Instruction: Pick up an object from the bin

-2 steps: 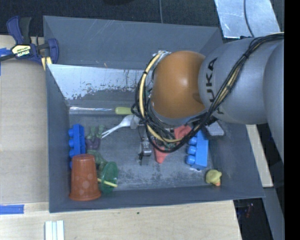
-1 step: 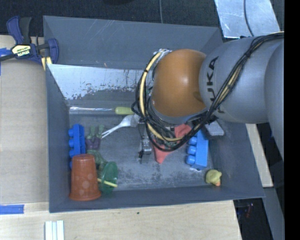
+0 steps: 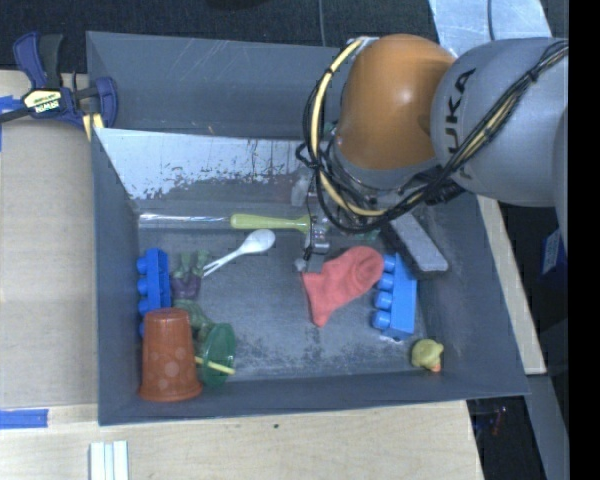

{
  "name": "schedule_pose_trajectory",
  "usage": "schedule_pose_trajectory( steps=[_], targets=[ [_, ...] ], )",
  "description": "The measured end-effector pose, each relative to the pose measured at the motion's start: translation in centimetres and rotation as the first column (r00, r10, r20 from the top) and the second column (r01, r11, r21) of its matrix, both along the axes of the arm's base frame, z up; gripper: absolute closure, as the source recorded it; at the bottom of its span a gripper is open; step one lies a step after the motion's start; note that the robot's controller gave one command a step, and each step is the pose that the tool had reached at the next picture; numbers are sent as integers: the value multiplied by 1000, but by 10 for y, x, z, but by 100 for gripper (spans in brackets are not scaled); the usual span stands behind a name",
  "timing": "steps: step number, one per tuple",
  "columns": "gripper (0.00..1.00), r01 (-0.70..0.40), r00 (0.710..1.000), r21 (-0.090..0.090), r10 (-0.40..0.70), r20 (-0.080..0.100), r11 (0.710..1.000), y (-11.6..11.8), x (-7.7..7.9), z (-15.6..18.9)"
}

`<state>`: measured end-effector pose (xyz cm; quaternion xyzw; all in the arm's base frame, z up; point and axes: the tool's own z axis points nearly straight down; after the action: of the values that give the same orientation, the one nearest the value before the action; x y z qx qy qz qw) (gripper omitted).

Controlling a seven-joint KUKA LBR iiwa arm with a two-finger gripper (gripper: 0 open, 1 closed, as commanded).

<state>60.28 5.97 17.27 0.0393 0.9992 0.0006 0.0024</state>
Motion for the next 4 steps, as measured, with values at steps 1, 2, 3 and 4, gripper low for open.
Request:
schedule_pose_trajectory(
  steps=[1, 2, 3, 4],
  targets=[
    [0, -29, 1000, 1, 29, -6, 1000, -49, -41, 25],
    [100, -14, 1000, 1, 14, 9, 1000, -78, -10, -41],
    [100, -13, 1000, 1, 13, 9, 1000, -78, -10, -41],
    [0, -54, 998, -1, 54, 12, 999, -125, -40, -77]
  ],
)
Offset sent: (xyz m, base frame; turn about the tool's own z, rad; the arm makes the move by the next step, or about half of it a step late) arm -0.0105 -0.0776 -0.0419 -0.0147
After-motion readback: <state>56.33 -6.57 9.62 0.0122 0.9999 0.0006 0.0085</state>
